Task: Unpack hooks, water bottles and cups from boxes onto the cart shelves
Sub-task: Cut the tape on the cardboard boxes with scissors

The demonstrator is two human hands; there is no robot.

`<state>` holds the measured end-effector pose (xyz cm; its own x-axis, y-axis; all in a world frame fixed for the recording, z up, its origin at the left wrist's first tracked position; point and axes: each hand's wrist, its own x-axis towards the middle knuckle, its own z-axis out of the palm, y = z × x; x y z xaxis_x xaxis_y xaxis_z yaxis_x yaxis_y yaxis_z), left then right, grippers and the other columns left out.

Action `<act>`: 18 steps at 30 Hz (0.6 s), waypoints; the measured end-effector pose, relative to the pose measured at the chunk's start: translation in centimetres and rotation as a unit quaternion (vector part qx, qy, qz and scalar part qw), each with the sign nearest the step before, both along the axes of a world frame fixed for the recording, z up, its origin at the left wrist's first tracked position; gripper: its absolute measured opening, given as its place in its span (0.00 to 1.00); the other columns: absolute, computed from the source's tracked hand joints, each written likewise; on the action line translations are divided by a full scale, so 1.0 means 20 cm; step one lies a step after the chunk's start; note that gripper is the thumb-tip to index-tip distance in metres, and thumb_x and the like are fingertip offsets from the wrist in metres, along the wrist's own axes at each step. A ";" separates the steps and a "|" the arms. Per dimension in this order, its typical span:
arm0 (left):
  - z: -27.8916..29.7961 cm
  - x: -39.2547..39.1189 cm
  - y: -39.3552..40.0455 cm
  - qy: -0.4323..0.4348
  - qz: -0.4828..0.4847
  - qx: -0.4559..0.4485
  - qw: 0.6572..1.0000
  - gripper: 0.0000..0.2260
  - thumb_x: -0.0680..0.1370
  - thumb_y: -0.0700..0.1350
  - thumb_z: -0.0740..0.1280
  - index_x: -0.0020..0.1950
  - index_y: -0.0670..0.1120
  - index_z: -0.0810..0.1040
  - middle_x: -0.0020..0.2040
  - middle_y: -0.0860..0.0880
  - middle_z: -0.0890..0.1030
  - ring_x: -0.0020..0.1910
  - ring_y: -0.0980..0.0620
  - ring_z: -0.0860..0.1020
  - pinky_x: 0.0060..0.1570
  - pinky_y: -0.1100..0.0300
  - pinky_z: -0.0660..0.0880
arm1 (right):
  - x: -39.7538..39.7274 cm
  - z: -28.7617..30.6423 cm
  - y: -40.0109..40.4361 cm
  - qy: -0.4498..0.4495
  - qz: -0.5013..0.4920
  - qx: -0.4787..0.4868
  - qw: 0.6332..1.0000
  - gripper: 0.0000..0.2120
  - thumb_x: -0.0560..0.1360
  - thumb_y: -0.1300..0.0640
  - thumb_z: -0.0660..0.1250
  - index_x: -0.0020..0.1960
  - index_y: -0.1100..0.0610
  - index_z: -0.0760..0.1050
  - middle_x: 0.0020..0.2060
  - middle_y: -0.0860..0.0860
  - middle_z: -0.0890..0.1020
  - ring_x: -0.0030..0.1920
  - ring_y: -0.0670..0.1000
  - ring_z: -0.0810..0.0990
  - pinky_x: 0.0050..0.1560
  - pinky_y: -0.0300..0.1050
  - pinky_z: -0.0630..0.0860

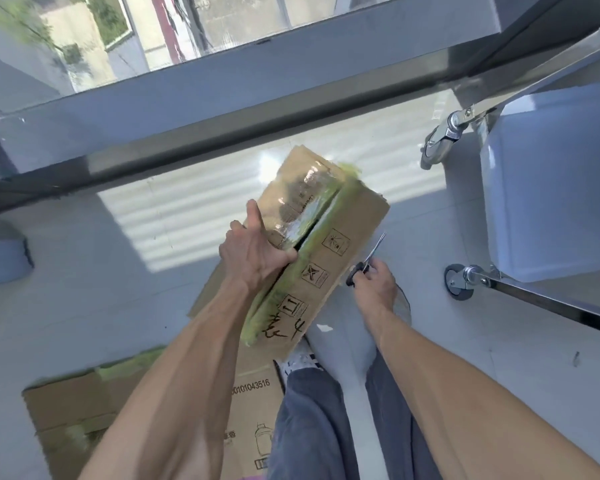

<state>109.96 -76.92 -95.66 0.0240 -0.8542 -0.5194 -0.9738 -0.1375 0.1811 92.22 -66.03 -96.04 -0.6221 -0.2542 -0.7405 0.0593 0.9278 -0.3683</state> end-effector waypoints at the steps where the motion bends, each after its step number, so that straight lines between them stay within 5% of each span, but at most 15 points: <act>1: 0.00 0.02 0.00 -0.003 0.051 -0.003 0.999 0.43 0.55 0.68 0.68 0.62 0.49 0.61 0.40 0.46 0.72 0.35 0.44 0.72 0.34 0.55 0.67 | 0.03 0.00 -0.02 -0.007 0.014 0.009 1.000 0.14 0.74 0.62 0.67 0.58 0.53 0.78 0.46 0.52 0.84 0.47 0.54 0.82 0.47 0.46 0.78; 4: 0.01 0.04 0.02 -0.008 0.211 0.007 0.977 0.41 0.55 0.69 0.67 0.59 0.48 0.60 0.43 0.45 0.76 0.39 0.41 0.75 0.39 0.53 0.70 | 0.12 0.00 -0.03 -0.009 0.061 0.032 0.998 0.13 0.75 0.61 0.67 0.59 0.54 0.79 0.51 0.54 0.84 0.53 0.57 0.81 0.55 0.50 0.78; 9: 0.01 0.02 0.07 -0.002 0.464 0.046 0.884 0.44 0.56 0.69 0.70 0.62 0.45 0.61 0.46 0.45 0.76 0.50 0.39 0.79 0.47 0.51 0.70 | 0.13 0.06 0.01 0.121 0.126 0.012 0.985 0.10 0.77 0.61 0.64 0.58 0.53 0.76 0.48 0.53 0.82 0.50 0.59 0.79 0.47 0.48 0.73; 15: 0.01 -0.11 0.15 0.074 0.688 0.061 0.719 0.49 0.58 0.69 0.71 0.69 0.45 0.58 0.47 0.44 0.71 0.48 0.42 0.73 0.50 0.48 0.70 | -0.04 0.12 -0.01 0.200 0.192 0.036 0.960 0.15 0.80 0.57 0.61 0.66 0.54 0.70 0.56 0.55 0.77 0.52 0.59 0.77 0.47 0.47 0.67; 18: 0.03 -0.20 0.16 0.120 0.777 0.067 0.614 0.54 0.59 0.71 0.72 0.74 0.44 0.55 0.61 0.43 0.71 0.58 0.40 0.72 0.59 0.44 0.69 | -0.07 0.14 0.05 0.163 0.197 0.059 0.965 0.12 0.80 0.56 0.62 0.62 0.56 0.71 0.52 0.57 0.78 0.50 0.59 0.76 0.44 0.46 0.66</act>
<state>106.02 -73.71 -95.14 0.6652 0.1556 -0.7303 0.4060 -0.8962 0.1788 90.82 -64.96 -93.33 -0.6998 -0.4445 -0.5592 -0.4078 0.8913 -0.1983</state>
